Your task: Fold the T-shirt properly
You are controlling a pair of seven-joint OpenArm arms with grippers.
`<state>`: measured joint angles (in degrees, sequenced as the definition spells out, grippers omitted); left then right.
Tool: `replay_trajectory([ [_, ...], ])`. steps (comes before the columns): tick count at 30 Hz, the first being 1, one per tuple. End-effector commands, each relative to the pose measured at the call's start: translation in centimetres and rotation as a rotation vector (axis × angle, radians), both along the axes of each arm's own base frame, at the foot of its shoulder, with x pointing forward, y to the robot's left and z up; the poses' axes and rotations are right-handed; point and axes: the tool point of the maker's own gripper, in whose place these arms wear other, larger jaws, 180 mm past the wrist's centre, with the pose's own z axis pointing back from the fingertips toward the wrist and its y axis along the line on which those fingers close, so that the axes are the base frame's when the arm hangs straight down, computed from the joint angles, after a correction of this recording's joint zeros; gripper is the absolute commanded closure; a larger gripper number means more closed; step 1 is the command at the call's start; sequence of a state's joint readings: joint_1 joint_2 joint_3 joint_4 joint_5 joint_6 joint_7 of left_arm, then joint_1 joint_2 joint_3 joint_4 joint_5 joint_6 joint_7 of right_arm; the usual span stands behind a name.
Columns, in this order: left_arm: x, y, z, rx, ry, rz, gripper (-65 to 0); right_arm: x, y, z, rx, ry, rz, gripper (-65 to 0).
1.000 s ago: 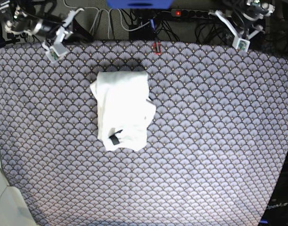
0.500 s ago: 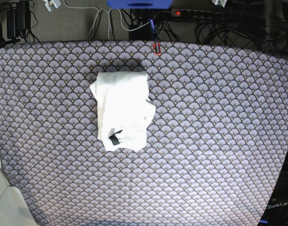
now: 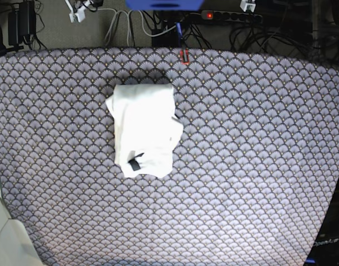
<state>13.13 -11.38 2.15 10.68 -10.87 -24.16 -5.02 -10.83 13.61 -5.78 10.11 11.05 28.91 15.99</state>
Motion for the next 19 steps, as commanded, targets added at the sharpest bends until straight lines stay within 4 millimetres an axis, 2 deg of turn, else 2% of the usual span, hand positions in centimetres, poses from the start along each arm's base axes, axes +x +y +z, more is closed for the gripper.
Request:
replay_trajectory([
  [1, 1.4, 0.1, -0.1, -0.004, -0.017, 0.012, -0.6, 0.3, -1.5, -0.3, -0.077, -0.008, 0.004, 0.0],
  [4, 3.8, 0.9, -0.7, 0.058, -0.026, 0.024, -0.6, 1.4, -4.2, -0.9, -0.307, -0.017, 0.057, 0.0],
  [6, 4.4, 3.0, -1.1, 0.209, -0.024, -0.018, -0.6, 1.5, -5.7, -0.8, -0.456, -0.014, 0.071, 0.0],
  [8, 4.9, 4.6, -1.2, 0.339, -0.031, -0.109, -0.6, 2.7, -6.7, -0.6, -0.555, -0.025, 0.065, 0.0],
  [11, 6.9, 4.4, -1.1, 0.430, -0.090, -0.151, -0.6, 3.2, -7.0, -0.4, -0.599, -0.030, 0.061, 0.0],
  [19, 7.5, 1.3, -1.4, 0.399, -0.111, -0.136, -0.6, 3.2, -6.3, -0.5, -0.590, -0.034, 0.059, 0.0],
])
